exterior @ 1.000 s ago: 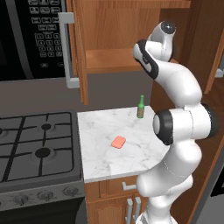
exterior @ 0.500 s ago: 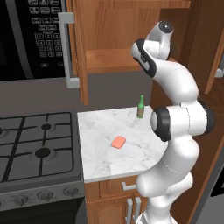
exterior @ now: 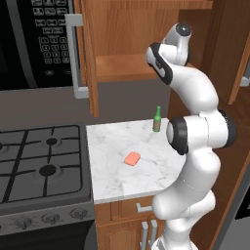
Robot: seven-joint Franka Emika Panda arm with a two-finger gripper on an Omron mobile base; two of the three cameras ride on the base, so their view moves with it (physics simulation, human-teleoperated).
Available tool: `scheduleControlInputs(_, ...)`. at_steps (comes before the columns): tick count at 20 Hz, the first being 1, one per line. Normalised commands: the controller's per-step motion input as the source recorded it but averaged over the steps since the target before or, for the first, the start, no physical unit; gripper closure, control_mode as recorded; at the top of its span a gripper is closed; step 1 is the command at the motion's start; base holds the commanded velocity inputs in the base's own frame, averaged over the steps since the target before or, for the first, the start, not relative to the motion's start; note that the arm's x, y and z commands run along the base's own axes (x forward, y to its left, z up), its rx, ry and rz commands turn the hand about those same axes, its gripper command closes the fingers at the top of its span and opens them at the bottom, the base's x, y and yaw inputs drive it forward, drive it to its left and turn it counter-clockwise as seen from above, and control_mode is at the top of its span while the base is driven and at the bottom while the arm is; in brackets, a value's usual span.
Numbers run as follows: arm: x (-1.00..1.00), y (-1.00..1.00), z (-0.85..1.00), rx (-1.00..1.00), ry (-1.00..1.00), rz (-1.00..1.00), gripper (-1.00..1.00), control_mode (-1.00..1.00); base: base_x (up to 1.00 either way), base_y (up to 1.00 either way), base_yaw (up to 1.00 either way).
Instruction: Pick the bar soap and sponge from the cabinet and place them on the counter.
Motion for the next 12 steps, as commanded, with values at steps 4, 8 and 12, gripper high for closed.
scheduleControlInputs(4,0.05,0.00,-0.01,0.00,0.00,0.00,-1.00,-1.00,0.00,0.00,0.00)
scheduleControlInputs(8,0.00,0.00,-0.03,0.00,0.00,0.00,1.00,-1.00,0.00,0.00,0.00)
scheduleControlInputs(12,0.00,-0.08,0.00,0.01,0.00,0.00,1.00,-1.00,0.00,0.00,0.00)
